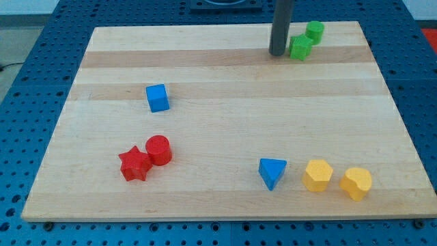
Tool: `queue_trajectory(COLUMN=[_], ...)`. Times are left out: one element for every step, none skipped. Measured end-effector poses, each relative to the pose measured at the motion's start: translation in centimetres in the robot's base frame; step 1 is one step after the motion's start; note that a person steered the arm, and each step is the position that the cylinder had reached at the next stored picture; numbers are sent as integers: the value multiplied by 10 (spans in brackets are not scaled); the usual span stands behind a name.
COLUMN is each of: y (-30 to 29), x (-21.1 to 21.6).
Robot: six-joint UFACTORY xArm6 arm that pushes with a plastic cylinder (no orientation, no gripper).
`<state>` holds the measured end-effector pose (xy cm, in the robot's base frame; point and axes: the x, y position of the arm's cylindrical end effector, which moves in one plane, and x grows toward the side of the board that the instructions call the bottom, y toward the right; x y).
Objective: Place the green star below the green circle
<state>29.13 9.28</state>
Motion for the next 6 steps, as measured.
queue_trajectory(y=[33,56,74,78,63,73], x=[5,15,3,-4,11,48])
